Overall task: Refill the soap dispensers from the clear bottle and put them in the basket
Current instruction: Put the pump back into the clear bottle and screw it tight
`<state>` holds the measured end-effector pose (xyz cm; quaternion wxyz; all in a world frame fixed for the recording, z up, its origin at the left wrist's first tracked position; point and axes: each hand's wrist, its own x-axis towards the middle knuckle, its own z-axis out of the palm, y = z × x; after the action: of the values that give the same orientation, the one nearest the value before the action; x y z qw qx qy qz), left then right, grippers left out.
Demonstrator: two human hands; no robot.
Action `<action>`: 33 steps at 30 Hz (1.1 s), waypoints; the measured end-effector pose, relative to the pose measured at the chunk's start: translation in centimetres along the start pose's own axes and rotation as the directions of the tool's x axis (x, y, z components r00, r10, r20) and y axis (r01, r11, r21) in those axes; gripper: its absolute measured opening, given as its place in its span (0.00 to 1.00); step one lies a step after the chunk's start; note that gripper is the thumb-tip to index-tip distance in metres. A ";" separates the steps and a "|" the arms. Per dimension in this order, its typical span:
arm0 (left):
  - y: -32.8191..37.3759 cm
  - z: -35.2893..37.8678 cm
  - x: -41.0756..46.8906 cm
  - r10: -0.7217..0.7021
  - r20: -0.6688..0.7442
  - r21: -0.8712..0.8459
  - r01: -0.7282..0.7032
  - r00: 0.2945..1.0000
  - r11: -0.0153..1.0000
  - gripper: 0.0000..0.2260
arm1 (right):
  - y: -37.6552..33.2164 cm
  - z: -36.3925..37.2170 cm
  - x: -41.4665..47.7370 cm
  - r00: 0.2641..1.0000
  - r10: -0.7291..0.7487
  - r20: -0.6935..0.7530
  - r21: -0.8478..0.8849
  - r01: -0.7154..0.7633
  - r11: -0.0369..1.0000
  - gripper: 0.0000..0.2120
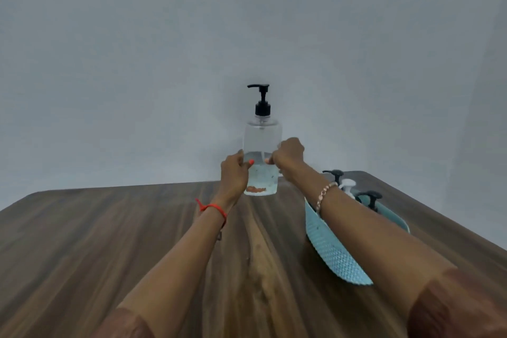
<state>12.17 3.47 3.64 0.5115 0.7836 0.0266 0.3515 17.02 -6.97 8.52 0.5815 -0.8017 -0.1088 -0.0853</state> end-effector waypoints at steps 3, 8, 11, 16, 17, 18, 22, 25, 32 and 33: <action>0.4 1.8 4.0 0.001 0.002 0.002 -0.001 1.000 1.000 0.09 | -1.4 -1.0 4.3 0.999 0.032 0.021 -0.047 -0.031 0.998 0.12; 0.1 5.4 8.4 -0.047 0.045 -0.005 0.048 0.998 0.999 0.11 | -1.6 -4.5 10.3 0.974 0.066 0.216 -0.141 -0.035 0.989 0.19; -0.7 8.2 10.4 -0.084 0.079 -0.008 0.085 0.993 0.996 0.11 | 0.5 -6.0 14.0 0.955 0.094 0.280 -0.149 -0.054 0.987 0.16; -3.9 13.2 12.8 -0.171 0.120 -0.029 0.175 0.978 0.984 0.14 | 6.1 -7.0 18.7 0.942 0.144 0.304 -0.151 -0.102 0.983 0.12; -4.6 14.1 13.1 -0.196 0.125 -0.045 0.203 0.973 0.978 0.14 | 7.2 -6.9 19.6 0.941 0.155 0.301 -0.145 -0.116 0.983 0.12; -5.3 14.9 13.3 -0.214 0.128 -0.063 0.224 0.968 0.973 0.14 | 8.2 -6.8 20.3 0.938 0.173 0.302 -0.129 -0.140 0.982 0.13; -7.9 17.5 13.6 -0.275 0.110 -0.119 0.287 0.955 0.950 0.14 | 11.8 -6.0 22.3 0.921 0.227 0.318 -0.086 -0.210 0.974 0.17; -9.3 18.6 13.7 -0.311 0.095 -0.074 0.319 0.945 0.945 0.14 | 14.2 -5.5 22.9 0.913 0.246 0.327 -0.052 -0.243 0.969 0.17; -10.5 19.7 14.0 -0.351 0.116 -0.061 0.359 0.929 0.931 0.17 | 16.4 -5.0 23.5 0.910 0.198 0.365 -0.042 -0.196 0.980 0.21; -10.4 19.7 14.0 -0.359 0.137 -0.056 0.369 0.923 0.928 0.17 | 16.3 -4.8 23.4 0.906 0.191 0.378 -0.056 -0.183 0.981 0.22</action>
<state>37.39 -1.36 -2.03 0.5997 0.7641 0.1256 0.2018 44.00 -14.72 1.25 0.5470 -0.8151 -0.1417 0.1274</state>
